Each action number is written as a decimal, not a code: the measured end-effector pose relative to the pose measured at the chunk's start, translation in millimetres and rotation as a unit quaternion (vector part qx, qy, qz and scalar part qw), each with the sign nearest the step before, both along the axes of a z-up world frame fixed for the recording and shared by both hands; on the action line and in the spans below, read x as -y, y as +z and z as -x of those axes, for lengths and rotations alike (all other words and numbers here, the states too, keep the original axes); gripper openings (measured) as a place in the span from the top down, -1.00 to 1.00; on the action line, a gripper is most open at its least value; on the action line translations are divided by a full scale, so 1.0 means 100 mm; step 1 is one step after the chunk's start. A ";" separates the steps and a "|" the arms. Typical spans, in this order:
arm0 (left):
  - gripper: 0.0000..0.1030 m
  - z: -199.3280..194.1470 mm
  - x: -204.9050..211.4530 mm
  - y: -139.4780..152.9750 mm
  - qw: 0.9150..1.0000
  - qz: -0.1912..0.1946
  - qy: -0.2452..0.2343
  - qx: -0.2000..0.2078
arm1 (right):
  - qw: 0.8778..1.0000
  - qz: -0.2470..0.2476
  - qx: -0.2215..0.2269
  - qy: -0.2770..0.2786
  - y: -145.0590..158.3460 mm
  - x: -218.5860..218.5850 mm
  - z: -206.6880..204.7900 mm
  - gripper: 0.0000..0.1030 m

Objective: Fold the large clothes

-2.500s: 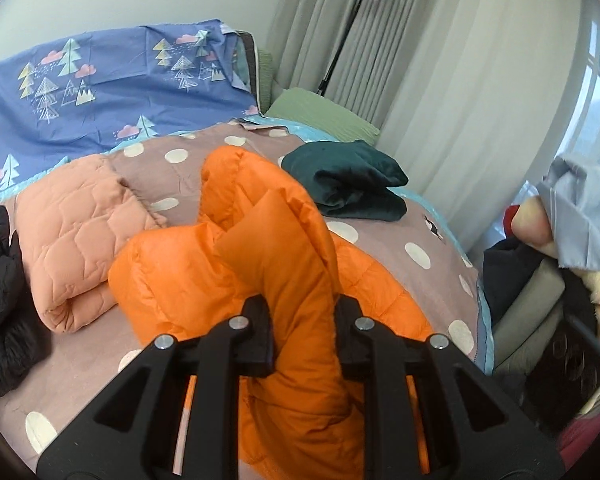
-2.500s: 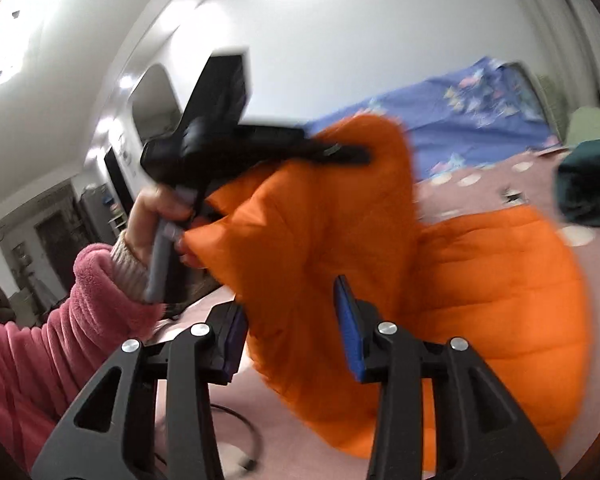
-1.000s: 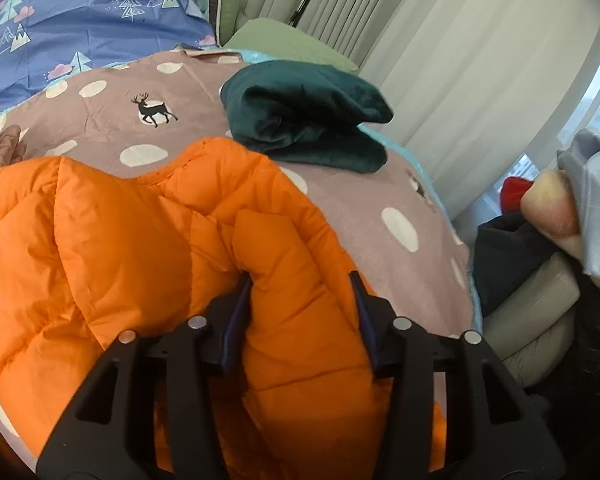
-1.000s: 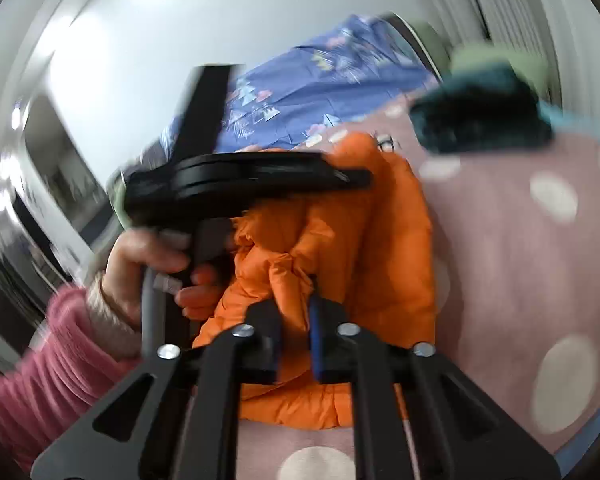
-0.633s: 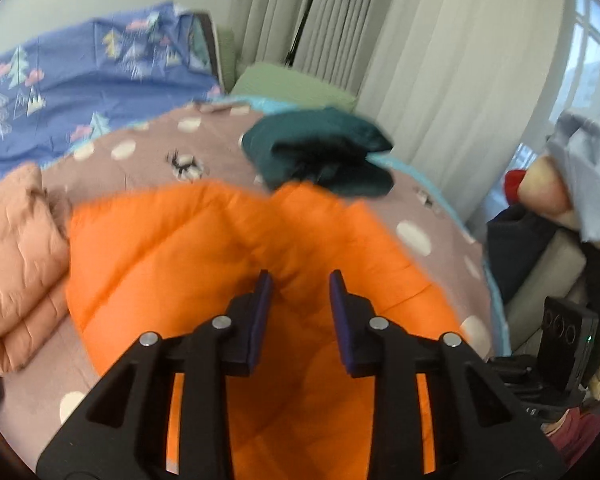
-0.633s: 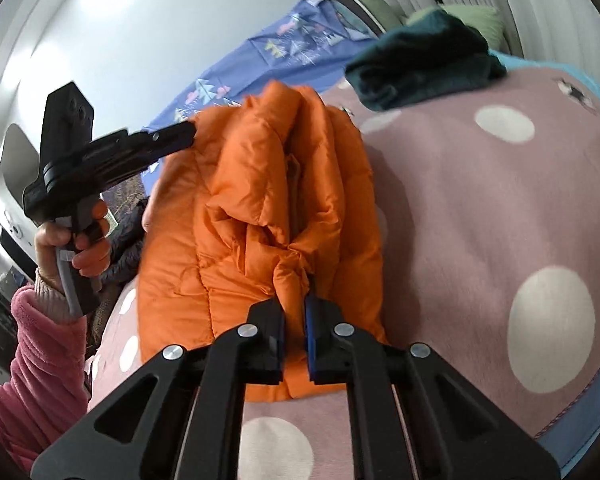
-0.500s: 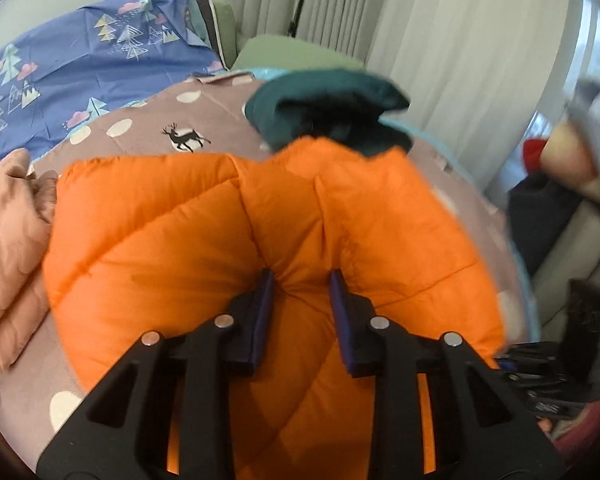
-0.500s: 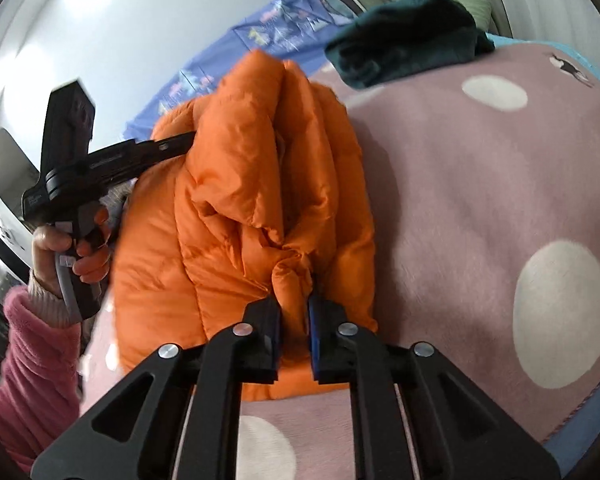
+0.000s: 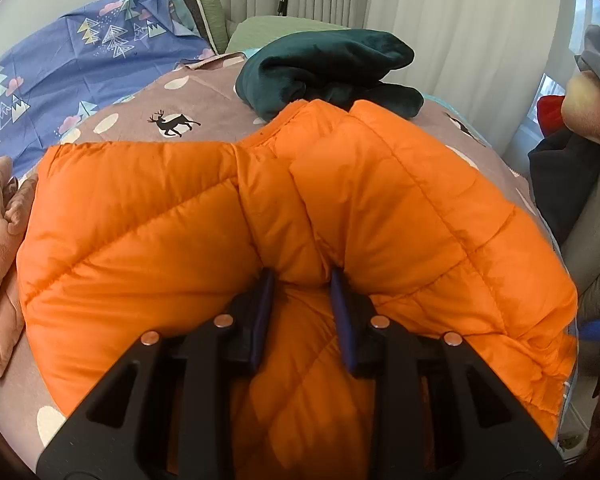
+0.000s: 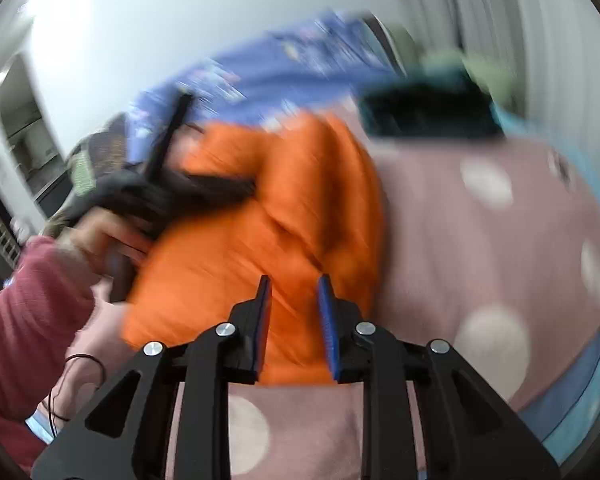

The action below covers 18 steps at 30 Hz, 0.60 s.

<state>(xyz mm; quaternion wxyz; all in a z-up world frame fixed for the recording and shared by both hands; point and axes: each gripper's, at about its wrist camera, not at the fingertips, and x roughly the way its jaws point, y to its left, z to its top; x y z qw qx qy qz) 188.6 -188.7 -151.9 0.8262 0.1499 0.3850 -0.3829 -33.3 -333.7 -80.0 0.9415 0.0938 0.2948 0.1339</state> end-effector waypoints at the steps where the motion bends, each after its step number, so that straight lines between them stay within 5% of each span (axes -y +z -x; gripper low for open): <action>1: 0.43 0.01 0.01 0.00 1.000 -0.002 0.000 0.000 | 1.000 0.007 0.017 0.014 0.04 -0.09 -0.03 0.62; 4: 0.43 0.03 0.00 0.00 1.000 -0.001 -0.001 0.004 | 0.999 0.037 0.017 -0.006 -0.07 -0.19 -0.31 0.84; 6: 0.43 0.03 -0.03 0.00 1.000 0.006 0.000 0.004 | 0.993 0.062 -0.051 -0.090 -0.48 -0.05 -0.64 1.00; 8: 0.42 -0.02 -0.08 -0.01 0.999 0.034 0.005 -0.010 | 0.992 0.001 -0.088 -0.090 -0.91 0.11 -0.77 1.00; 13: 0.39 -0.15 -0.18 -0.16 0.996 0.087 0.004 -0.036 | 0.989 0.027 -0.099 -0.102 -0.91 0.02 -0.79 1.00; 18: 0.41 -0.09 -0.26 -0.01 0.995 0.094 0.016 -0.039 | 0.987 0.084 -0.111 -0.076 -0.70 -0.07 -0.77 1.00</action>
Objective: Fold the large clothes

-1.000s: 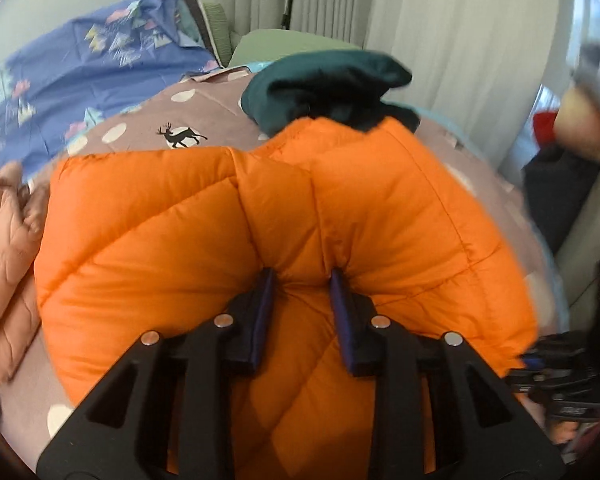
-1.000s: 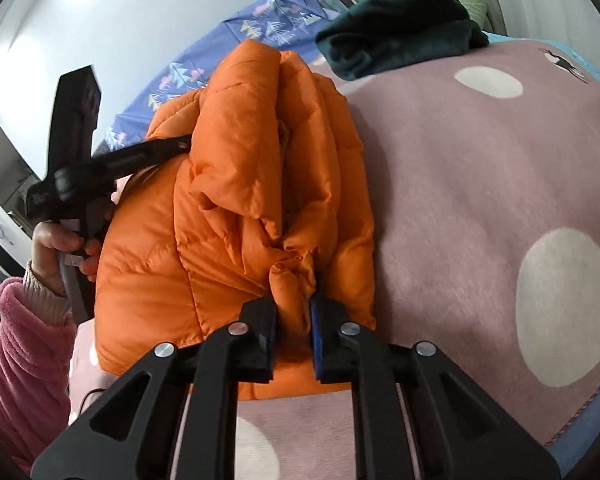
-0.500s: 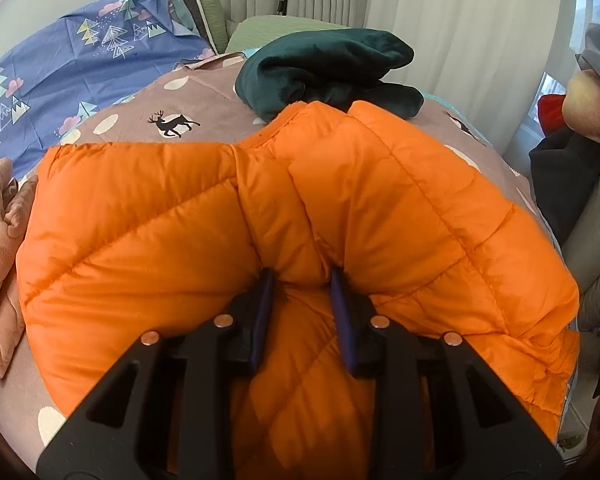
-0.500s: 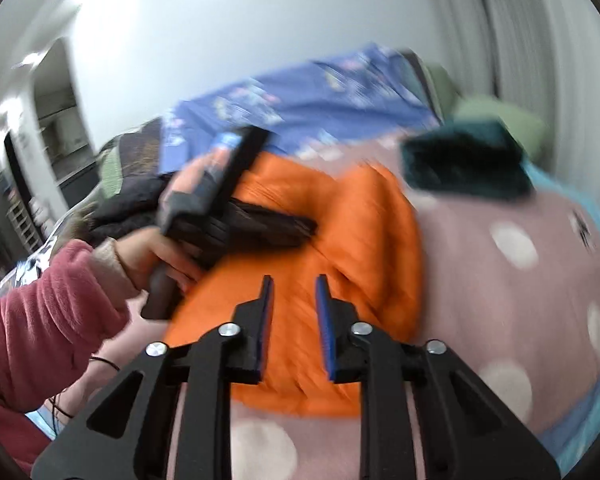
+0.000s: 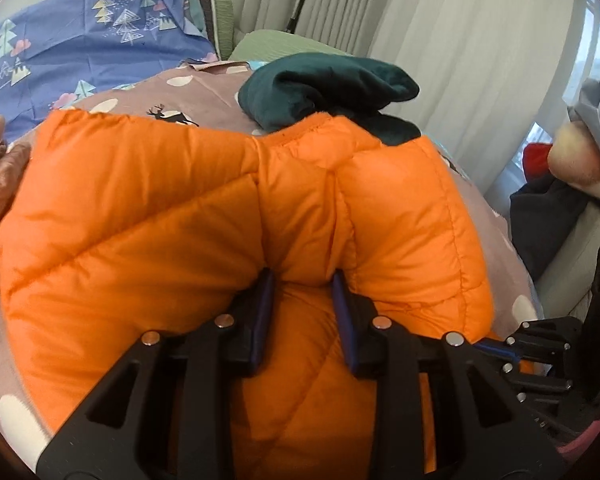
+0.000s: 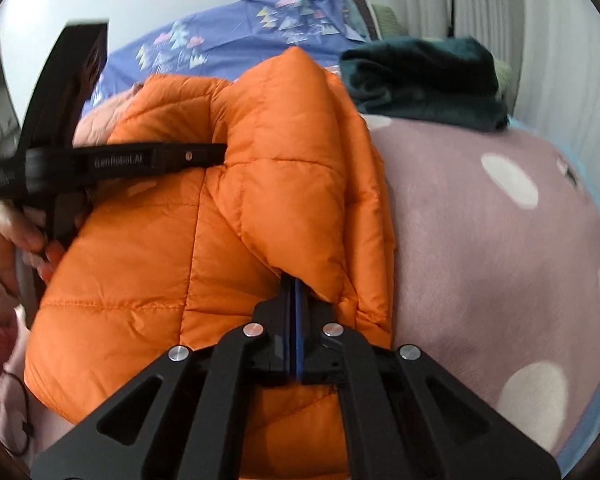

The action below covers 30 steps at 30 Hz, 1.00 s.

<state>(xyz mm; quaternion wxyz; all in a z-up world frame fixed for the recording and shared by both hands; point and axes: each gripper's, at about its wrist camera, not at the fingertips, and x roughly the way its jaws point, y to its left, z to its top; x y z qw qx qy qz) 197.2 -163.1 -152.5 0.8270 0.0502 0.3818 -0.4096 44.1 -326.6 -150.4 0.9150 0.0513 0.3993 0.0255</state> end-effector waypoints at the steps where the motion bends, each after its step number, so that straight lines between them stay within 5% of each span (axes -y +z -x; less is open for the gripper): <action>1: 0.43 0.02 -0.04 0.09 1.000 0.011 0.000 -0.007 | 1.000 -0.004 -0.003 0.003 0.05 0.01 -0.01 0.98; 7: 0.51 0.01 -0.58 0.66 0.996 0.066 0.031 0.043 | 0.999 -0.040 -0.019 0.009 0.01 0.14 -0.07 0.99; 11: 0.71 -0.41 -0.64 0.20 0.996 -0.015 0.090 -0.006 | 0.999 -0.039 -0.015 0.011 0.02 0.09 -0.04 0.99; 13: 0.71 -0.52 -0.68 -0.07 0.994 0.011 0.100 -0.048 | 0.999 -0.033 -0.020 0.015 0.04 0.07 -0.05 0.99; 17: 0.74 -0.44 -0.66 -0.08 0.994 0.026 0.098 -0.044 | 0.997 -0.034 -0.056 0.033 0.32 0.10 -0.08 0.78; 20: 0.76 -0.37 -0.61 0.04 0.997 0.001 0.079 -0.026 | 0.998 -0.013 0.020 0.061 0.93 0.01 -0.01 0.45; 24: 0.76 -0.33 -0.50 0.12 0.997 -0.033 0.076 0.000 | 0.990 0.043 0.097 0.096 1.36 -0.27 -0.26 0.45; 27: 0.76 -0.32 -0.48 0.12 0.996 -0.048 0.078 0.010 | 0.991 0.069 0.056 0.098 1.11 -0.34 -0.91 0.51; 30: 0.70 -0.37 -0.47 0.13 0.995 -0.062 0.082 0.020 | 0.995 0.083 -0.004 0.055 0.60 -0.16 -1.38 0.80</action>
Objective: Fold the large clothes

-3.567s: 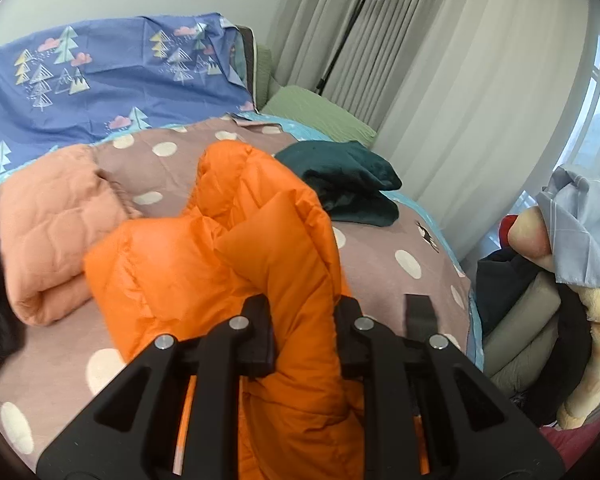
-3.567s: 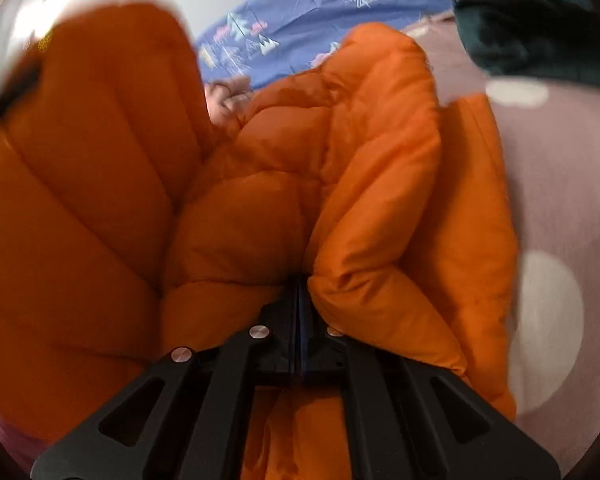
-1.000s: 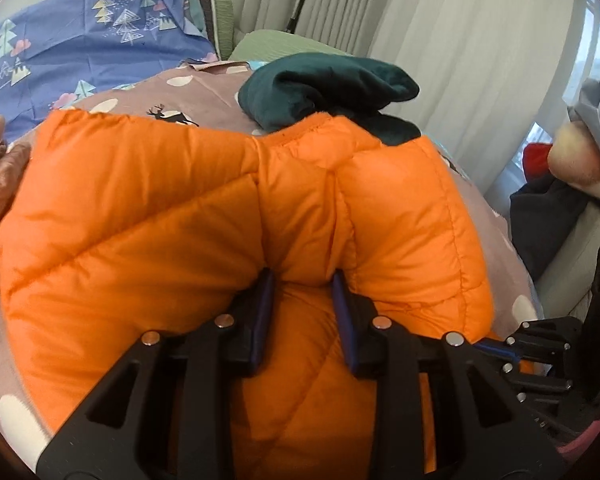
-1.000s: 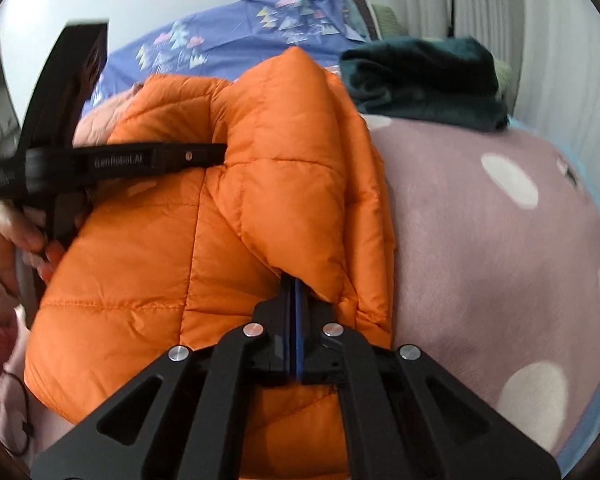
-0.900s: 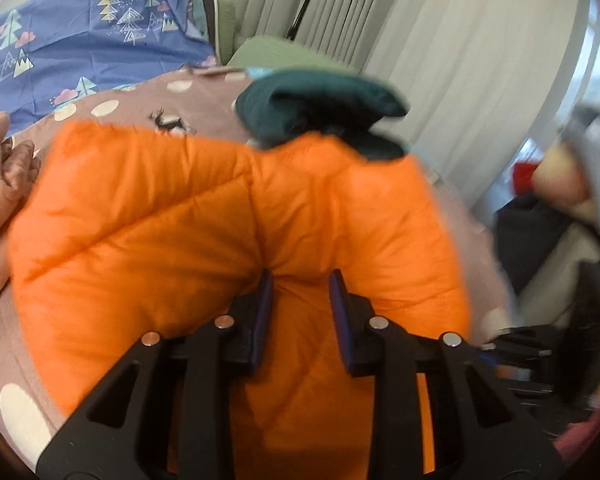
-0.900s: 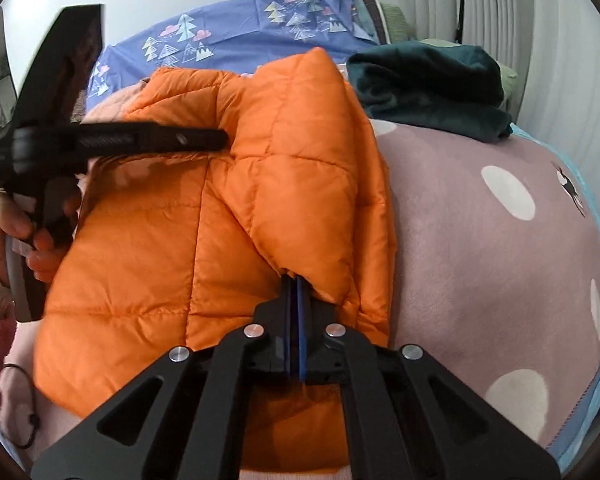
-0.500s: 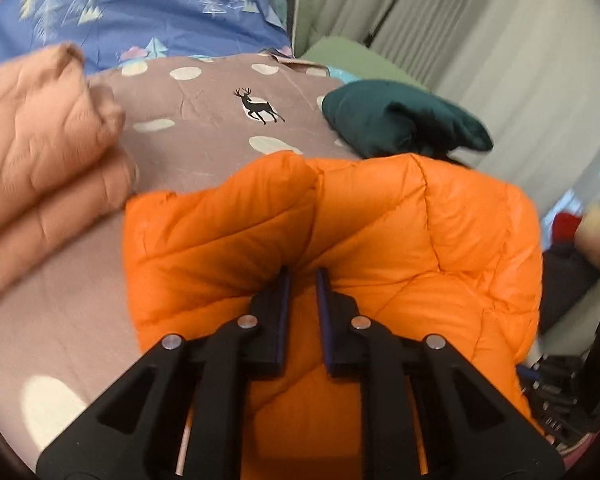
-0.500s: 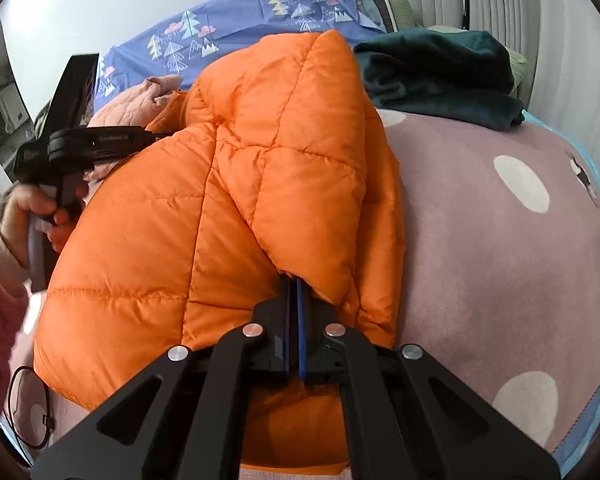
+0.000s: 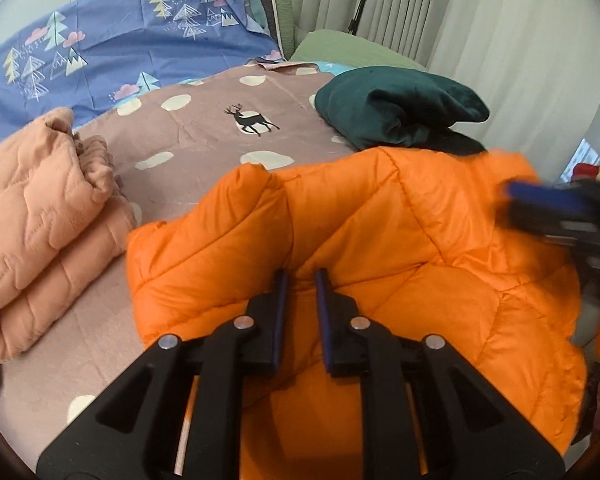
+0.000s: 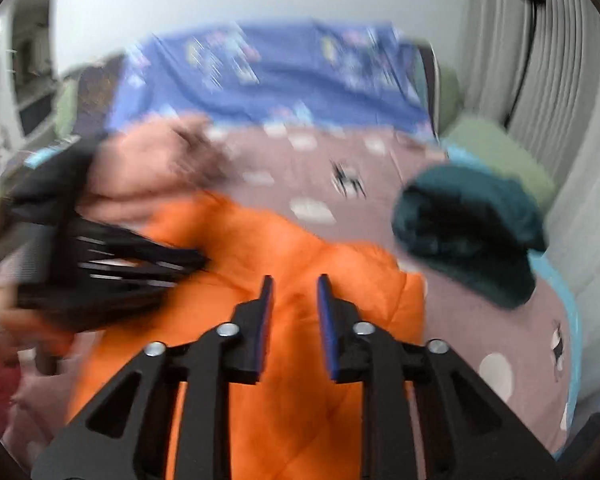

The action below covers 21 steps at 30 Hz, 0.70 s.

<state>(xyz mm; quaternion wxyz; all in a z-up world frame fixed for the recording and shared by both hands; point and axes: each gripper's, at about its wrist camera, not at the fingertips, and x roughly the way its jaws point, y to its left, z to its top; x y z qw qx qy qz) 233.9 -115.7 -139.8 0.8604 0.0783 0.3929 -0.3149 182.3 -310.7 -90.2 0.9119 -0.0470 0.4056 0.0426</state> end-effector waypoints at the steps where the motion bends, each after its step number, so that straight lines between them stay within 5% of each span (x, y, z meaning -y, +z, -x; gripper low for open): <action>1: 0.69 -0.01 0.00 -0.02 1.000 -0.005 -0.001 0.005 | 1.000 -0.007 -0.007 -0.009 -0.12 0.08 -0.06 0.93; 5: 0.65 -0.10 -0.04 -0.14 1.000 0.011 -0.017 0.004 | 0.996 -0.087 -0.018 -0.032 -0.48 0.38 -0.12 1.00; 21: 0.66 -0.17 -0.07 -0.52 0.999 0.043 -0.014 0.005 | 0.996 -0.081 -0.022 -0.030 -0.76 0.34 -0.18 1.00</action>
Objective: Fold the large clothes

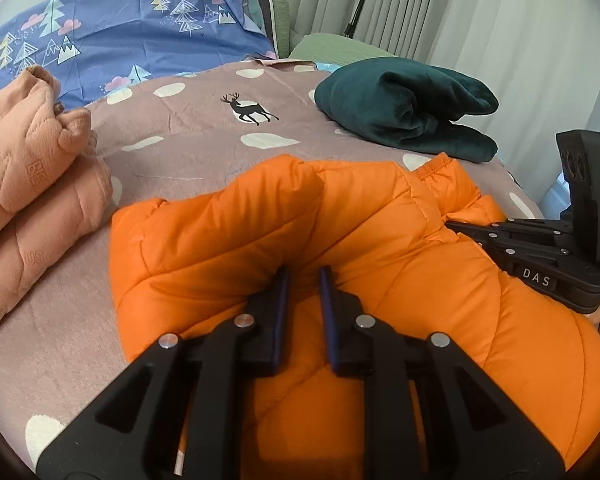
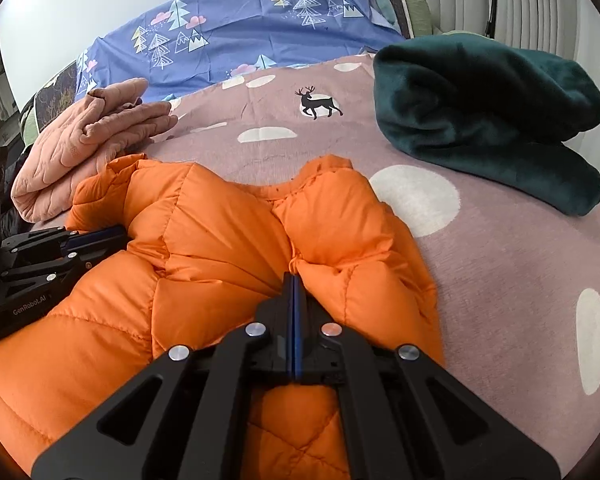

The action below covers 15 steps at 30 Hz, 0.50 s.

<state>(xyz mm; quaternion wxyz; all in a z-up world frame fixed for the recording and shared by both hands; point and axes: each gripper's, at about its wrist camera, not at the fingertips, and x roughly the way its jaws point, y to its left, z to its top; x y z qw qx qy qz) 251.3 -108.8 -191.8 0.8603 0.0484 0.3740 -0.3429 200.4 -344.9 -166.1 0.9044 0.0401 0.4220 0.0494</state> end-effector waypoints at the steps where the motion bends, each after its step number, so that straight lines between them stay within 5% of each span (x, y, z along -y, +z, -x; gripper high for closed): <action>1: 0.66 0.01 0.00 0.01 1.000 -0.002 0.002 0.001 | 1.000 0.006 0.001 0.001 0.01 -0.02 0.00 1.00; 9: 0.64 0.24 -0.01 0.37 0.999 -0.038 0.026 0.022 | 0.999 0.049 0.022 0.010 0.17 -0.12 0.12 1.00; 15: 0.28 0.56 -0.15 0.63 0.999 -0.020 0.025 0.035 | 0.999 0.021 0.028 0.007 0.33 -0.06 0.26 0.98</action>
